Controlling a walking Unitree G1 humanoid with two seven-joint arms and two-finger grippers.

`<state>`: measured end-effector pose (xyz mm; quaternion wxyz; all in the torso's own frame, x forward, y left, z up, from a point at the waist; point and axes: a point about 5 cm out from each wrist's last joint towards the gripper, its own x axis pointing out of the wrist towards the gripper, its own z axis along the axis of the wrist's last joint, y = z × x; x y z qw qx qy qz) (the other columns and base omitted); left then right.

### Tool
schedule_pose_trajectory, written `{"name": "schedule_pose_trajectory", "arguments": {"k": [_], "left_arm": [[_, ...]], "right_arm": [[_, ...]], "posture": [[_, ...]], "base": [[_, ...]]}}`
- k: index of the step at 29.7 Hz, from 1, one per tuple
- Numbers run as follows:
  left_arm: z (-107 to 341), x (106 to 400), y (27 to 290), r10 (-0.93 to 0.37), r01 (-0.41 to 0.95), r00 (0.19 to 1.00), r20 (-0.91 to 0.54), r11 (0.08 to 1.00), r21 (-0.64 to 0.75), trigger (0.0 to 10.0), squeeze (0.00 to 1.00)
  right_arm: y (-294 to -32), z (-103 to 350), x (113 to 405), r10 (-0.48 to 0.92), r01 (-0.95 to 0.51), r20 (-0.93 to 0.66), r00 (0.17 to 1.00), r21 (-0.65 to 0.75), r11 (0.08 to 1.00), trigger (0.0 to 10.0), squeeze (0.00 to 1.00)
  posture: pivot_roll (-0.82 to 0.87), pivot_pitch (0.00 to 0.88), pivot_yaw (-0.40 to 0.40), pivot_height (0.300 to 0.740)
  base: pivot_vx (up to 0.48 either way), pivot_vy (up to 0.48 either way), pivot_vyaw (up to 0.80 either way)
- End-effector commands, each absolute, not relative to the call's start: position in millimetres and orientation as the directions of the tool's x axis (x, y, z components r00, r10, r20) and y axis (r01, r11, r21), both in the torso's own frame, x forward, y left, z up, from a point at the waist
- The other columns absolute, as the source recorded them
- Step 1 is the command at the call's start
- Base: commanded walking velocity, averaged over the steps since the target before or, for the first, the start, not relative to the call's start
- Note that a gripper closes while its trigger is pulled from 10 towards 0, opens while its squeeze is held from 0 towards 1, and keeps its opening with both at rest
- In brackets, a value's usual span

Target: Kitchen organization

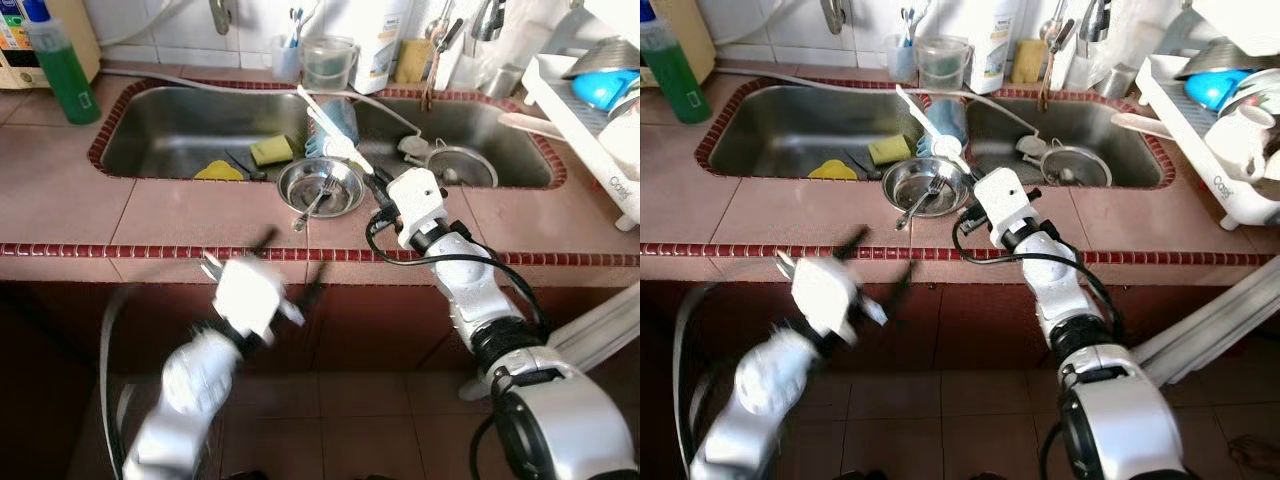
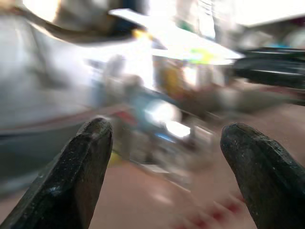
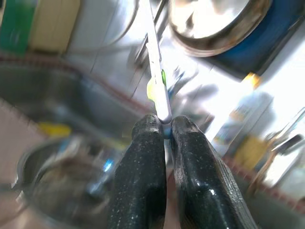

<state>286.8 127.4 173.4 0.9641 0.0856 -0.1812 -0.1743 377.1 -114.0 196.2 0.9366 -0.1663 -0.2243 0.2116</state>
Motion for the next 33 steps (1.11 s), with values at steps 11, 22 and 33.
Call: {"name": "schedule_pose_trajectory", "arguments": {"k": [11, 22, 33], "left_arm": [[166, 307, 156, -0.208, 0.168, 0.937, 0.280, 0.973, 0.161, 10.0, 0.00], [158, 306, 167, -0.173, 0.138, 0.948, 0.268, 0.980, 0.143, 10.0, 0.00], [151, 301, 167, -0.189, 0.150, 0.948, 0.258, 0.975, 0.163, 10.0, 0.00]], "right_arm": [[-139, 198, 358, 0.246, -0.150, 0.490, 0.836, -0.227, 0.962, 10.0, 0.00], [-147, 171, 334, 0.129, -0.053, 0.457, 0.880, -0.174, 0.983, 10.0, 0.00], [-148, 155, 312, 0.049, 0.003, 0.402, 0.914, -0.127, 0.992, 10.0, 0.00]], "posture": [[-0.11, 0.000, -0.055, 0.740], [-0.12, 0.000, -0.034, 0.740], [-0.13, 0.000, -0.014, 0.740]], "base": [[0.000, 0.000, 0.00], [0.000, 0.000, 0.00], [0.000, 0.000, 0.00]]}}
